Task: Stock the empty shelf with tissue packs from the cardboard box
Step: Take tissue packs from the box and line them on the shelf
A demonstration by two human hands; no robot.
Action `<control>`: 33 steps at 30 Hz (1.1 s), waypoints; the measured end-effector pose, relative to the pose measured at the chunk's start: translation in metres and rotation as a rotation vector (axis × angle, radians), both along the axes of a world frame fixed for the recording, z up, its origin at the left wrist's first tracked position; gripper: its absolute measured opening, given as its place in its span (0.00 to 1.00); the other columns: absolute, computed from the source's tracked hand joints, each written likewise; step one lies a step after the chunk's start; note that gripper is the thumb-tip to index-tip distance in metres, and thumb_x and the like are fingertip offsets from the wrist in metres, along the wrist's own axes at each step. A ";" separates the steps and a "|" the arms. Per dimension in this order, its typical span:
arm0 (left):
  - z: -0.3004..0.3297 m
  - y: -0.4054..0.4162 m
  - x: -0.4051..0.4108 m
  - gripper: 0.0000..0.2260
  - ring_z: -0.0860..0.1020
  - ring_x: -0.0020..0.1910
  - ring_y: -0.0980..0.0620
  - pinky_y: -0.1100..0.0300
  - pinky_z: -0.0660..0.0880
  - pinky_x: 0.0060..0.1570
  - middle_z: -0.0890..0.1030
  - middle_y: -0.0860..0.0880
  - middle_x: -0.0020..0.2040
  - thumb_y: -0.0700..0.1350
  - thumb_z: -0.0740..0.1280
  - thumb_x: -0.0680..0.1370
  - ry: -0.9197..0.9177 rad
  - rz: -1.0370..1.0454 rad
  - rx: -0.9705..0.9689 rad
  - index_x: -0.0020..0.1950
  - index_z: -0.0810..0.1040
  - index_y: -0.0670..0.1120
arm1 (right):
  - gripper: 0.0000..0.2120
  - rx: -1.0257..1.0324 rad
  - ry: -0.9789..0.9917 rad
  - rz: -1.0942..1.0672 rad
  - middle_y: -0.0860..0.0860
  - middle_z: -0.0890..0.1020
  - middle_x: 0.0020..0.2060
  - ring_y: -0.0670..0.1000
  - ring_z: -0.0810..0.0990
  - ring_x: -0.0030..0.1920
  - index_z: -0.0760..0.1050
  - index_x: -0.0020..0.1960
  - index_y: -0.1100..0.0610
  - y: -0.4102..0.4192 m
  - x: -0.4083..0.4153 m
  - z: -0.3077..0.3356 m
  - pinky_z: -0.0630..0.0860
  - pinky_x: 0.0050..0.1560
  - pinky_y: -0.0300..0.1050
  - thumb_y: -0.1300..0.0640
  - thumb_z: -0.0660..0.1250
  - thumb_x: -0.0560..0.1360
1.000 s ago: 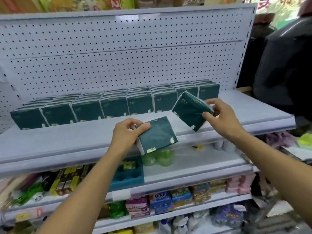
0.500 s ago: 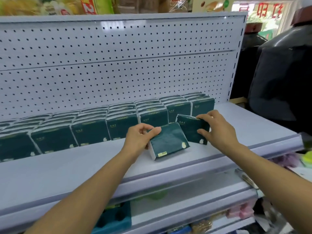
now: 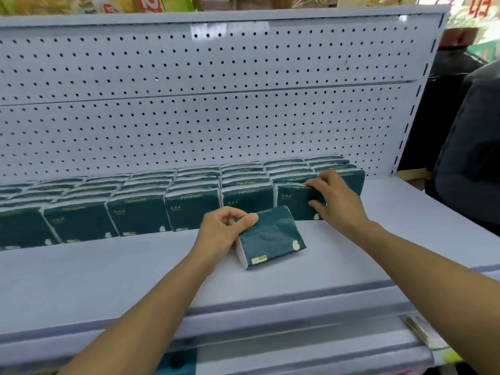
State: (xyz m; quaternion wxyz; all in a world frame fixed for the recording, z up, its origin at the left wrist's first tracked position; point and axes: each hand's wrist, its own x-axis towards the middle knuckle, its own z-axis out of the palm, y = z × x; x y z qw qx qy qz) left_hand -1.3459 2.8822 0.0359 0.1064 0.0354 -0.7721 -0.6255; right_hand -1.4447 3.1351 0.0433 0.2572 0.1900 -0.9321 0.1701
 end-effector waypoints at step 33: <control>0.022 0.088 -0.074 0.35 0.50 0.79 0.51 0.52 0.41 0.77 0.52 0.50 0.80 0.61 0.58 0.81 0.365 0.083 -1.497 0.80 0.46 0.47 | 0.24 -0.047 0.024 0.014 0.49 0.70 0.68 0.51 0.66 0.68 0.73 0.68 0.50 0.109 -0.015 -0.013 0.74 0.60 0.52 0.53 0.73 0.73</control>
